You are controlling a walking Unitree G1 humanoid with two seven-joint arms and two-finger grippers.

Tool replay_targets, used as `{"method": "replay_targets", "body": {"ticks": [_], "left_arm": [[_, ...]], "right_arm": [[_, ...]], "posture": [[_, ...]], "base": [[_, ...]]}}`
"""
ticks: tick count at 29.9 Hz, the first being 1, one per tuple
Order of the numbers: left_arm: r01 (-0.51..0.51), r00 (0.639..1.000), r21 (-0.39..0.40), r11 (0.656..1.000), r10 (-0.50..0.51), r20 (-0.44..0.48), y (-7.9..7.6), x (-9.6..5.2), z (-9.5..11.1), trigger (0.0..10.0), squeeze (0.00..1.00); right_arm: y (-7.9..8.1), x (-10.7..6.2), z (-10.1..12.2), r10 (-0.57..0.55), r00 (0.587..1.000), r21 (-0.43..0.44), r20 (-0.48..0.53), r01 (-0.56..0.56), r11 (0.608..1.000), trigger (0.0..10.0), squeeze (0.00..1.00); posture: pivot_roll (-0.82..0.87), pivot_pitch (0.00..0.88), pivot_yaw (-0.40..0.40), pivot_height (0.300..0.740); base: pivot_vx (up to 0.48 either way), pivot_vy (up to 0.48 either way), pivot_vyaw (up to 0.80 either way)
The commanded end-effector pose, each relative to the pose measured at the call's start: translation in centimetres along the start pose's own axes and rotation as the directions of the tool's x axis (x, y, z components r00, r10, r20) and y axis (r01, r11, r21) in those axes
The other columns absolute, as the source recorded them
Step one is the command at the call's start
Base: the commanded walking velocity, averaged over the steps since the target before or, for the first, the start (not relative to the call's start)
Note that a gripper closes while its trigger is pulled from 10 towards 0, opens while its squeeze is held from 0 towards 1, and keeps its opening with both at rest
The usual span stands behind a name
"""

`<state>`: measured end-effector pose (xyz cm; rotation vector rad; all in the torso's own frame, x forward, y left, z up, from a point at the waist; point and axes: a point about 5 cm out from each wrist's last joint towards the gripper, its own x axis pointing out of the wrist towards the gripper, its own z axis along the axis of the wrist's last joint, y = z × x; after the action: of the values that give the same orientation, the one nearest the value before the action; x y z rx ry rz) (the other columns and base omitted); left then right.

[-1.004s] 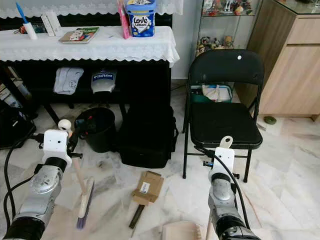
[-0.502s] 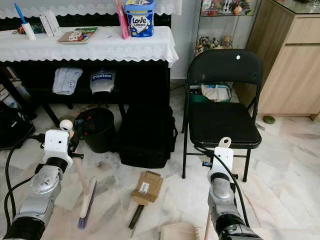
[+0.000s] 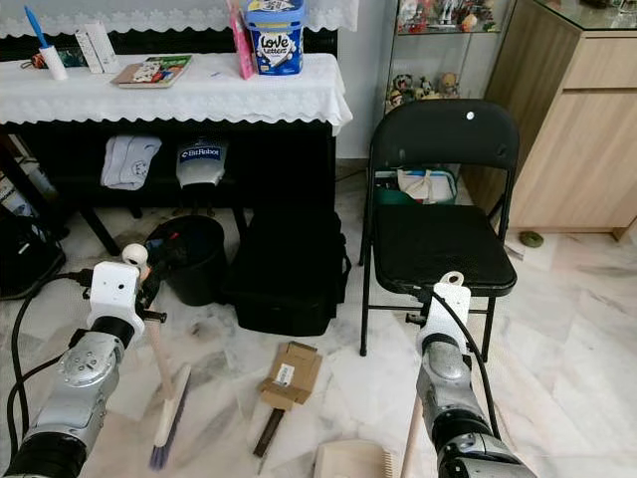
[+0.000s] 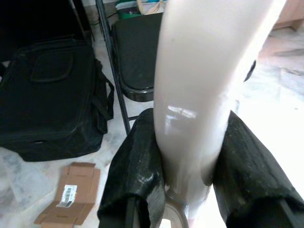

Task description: Sweep floor

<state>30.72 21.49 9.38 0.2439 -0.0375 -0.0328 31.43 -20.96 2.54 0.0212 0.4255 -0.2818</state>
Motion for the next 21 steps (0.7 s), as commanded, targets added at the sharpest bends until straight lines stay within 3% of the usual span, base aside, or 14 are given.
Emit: {"method": "replay_targets", "body": {"ticks": [1,7,14,15,17,21], "left_arm": [[0.019,0.999,0.027,0.999,-0.019,0.027,0.2,0.6,0.9,10.0,0.0],[0.026,0.999,0.025,0.999,-0.027,0.019,0.2,0.6,0.8,10.0,0.0],[0.032,0.999,0.023,0.999,-0.033,0.017,0.2,0.6,0.8,10.0,0.0],[0.031,0.999,0.02,0.999,-0.031,0.02,0.2,0.6,0.8,10.0,0.0],[0.029,0.999,0.018,0.999,-0.029,0.023,0.1,0.7,0.8,10.0,0.0],[0.023,0.999,0.011,1.0,-0.023,0.028,0.1,0.7,0.9,10.0,0.0]], "right_arm": [[1.0,-0.5,-2.2,0.04,0.992,0.07,-0.119,-0.032,0.997,10.0,0.0],[1.8,-0.8,-3.1,0.088,0.977,0.066,-0.192,-0.076,0.995,10.0,0.0],[1.5,-0.7,-2.3,0.053,0.989,0.088,-0.135,-0.041,0.995,10.0,0.0],[1.0,-0.5,-0.9,0.006,1.0,0.037,-0.028,-0.005,0.999,10.0,0.0],[0.7,-0.5,0.6,-0.02,0.996,-0.048,0.091,0.025,0.999,10.0,0.0],[0.8,-0.5,2.2,-0.027,0.981,-0.074,0.194,0.042,0.996,10.0,0.0]], "posture": [[0.04,0.0,0.057,0.74],[0.04,0.0,0.059,0.74],[0.04,0.0,0.06,0.74],[0.04,0.0,0.06,0.74],[0.03,0.0,0.06,0.74],[0.03,0.0,0.058,0.74]], "base": [[0.0,0.0,0.0],[0.0,0.0,0.0],[0.0,0.0,0.0],[0.0,0.0,0.0],[0.0,0.0,0.0],[0.0,0.0,0.0]]}}
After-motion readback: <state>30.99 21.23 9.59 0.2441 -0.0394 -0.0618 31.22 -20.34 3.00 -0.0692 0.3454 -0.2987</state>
